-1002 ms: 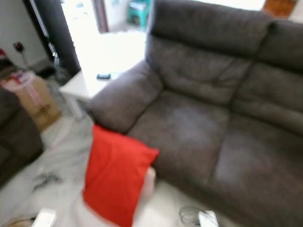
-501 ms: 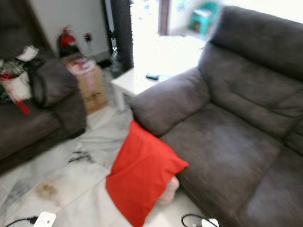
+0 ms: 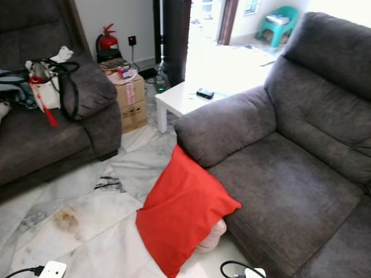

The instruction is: Move the pillow to the sofa from floor

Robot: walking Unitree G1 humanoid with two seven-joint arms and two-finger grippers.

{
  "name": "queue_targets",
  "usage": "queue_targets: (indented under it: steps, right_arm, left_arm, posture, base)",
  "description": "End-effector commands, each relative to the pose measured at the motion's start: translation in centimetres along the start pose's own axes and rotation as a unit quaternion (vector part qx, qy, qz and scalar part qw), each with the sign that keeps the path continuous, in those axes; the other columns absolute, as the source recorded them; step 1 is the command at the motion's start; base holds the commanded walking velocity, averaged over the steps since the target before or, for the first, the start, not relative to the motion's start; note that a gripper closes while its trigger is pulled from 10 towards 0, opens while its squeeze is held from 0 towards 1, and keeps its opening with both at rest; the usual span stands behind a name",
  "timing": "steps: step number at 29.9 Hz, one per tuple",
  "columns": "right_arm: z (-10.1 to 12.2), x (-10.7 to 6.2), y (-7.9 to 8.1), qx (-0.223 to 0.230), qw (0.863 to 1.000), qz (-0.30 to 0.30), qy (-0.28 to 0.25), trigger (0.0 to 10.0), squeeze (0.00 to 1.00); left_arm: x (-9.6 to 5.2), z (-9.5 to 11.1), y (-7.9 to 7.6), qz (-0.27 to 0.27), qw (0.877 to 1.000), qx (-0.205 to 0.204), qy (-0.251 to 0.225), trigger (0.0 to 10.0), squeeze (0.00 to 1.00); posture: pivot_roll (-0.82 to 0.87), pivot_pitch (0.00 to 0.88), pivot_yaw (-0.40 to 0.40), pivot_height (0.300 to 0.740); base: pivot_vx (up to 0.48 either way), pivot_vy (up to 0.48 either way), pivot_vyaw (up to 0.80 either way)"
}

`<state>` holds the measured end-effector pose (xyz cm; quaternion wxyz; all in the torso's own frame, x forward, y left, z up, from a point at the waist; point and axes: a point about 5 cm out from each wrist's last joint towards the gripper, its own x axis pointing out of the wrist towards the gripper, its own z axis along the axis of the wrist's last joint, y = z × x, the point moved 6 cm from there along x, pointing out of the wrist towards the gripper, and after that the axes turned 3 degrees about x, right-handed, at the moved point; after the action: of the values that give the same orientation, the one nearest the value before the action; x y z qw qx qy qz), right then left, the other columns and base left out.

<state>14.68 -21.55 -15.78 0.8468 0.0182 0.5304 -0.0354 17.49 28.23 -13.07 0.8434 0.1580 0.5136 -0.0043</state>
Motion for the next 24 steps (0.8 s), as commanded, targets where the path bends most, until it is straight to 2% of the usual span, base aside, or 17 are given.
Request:
queue_targets:
  steps: [1,6,11,24]
  right_arm:
    - [0.11,-0.04,-0.29,0.010,1.000,-0.004,-0.004,10.0,0.00]
    - [0.04,-0.04,-0.28,0.012,1.000,-0.004,-0.002,10.0,0.00]
    - [0.09,-0.04,-0.24,0.008,1.000,-0.002,-0.003,10.0,0.00]
    - [0.14,-0.04,-0.34,0.013,1.000,-0.007,-0.006,10.0,0.00]
  left_arm:
    - [-0.05,-0.49,-0.16,-0.003,1.000,0.002,0.006,10.0,0.00]
    - [-0.05,-0.50,-0.18,-0.003,1.000,0.000,0.006,10.0,0.00]
    - [-0.05,-0.48,-0.16,-0.003,1.000,0.000,0.006,10.0,0.00]
    - [-0.05,-0.47,-0.17,-0.003,1.000,-0.001,0.005,10.0,0.00]
  posture:
    - [0.02,0.052,-0.065,0.740]
    - [0.02,0.052,-0.065,0.740]
    - [0.02,0.051,-0.065,0.740]
    - [0.02,0.051,-0.065,0.740]
  base:
    - [0.000,0.000,0.00]
    - [0.000,0.000,0.00]
    - [0.000,0.000,-0.73]
    - [0.000,0.000,0.00]
